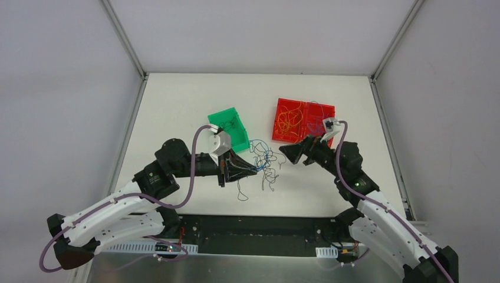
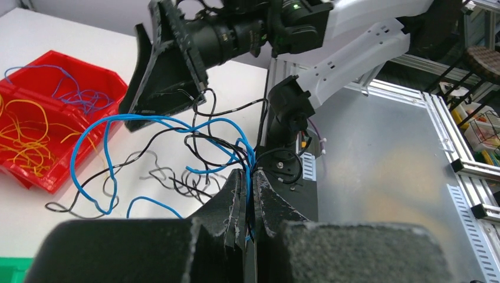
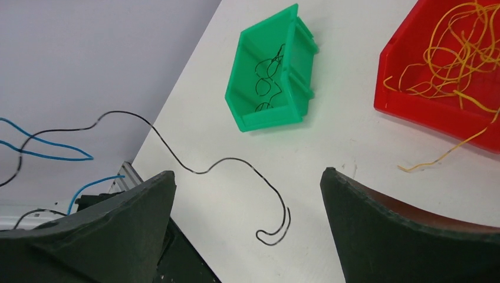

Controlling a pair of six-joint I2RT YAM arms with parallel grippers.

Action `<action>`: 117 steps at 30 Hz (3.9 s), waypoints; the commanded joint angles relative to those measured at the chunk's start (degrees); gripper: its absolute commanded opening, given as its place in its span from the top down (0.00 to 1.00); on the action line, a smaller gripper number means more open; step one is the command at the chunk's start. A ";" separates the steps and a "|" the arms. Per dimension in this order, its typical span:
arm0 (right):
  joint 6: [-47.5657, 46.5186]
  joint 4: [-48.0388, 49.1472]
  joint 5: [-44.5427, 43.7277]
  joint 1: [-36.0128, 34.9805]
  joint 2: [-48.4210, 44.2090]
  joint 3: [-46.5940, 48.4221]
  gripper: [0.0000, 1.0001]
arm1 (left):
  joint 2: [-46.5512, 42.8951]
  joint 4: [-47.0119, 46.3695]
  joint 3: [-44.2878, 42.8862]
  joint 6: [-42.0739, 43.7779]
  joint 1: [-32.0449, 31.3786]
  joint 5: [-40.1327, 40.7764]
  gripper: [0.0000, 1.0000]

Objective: Untangle the cables

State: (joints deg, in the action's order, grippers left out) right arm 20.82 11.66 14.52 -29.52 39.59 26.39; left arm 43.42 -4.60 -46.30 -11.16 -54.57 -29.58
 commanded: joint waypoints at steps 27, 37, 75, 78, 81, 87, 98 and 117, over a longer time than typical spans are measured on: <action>-6.22 11.56 19.99 -11.88 5.18 2.07 0.19 | 1.75 -7.32 1.26 1.25 -1.07 -0.64 1.00; -11.55 4.51 12.77 -17.84 9.73 5.81 0.33 | -2.21 -9.62 4.02 1.44 -1.08 2.73 1.00; -8.52 -19.71 -28.12 -17.85 -13.03 16.02 1.00 | 2.33 -11.27 9.00 5.47 -0.99 35.00 0.15; -8.70 -24.98 -23.64 -17.82 -7.48 24.69 1.00 | 0.47 -17.61 12.94 7.49 -0.99 32.55 0.12; -8.25 -27.79 -17.21 -17.86 -1.36 30.23 1.00 | -0.70 -24.40 16.24 8.91 -1.00 29.95 0.11; -7.05 -29.47 -8.12 -17.88 7.38 37.51 1.00 | -1.92 -35.20 21.23 10.63 -0.98 23.88 0.11; -6.84 -32.04 -1.75 -17.94 14.76 44.83 1.00 | 3.77 -32.01 17.68 12.51 -1.04 15.86 0.16; -6.68 -35.08 3.76 -18.43 18.25 47.93 1.00 | 11.28 -40.92 16.83 14.22 -0.97 17.88 0.39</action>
State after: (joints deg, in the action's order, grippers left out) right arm 13.47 -22.52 16.43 -47.51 57.10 71.09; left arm 57.56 -37.04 -29.82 2.48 -55.16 -11.49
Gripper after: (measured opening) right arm 0.009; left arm 0.617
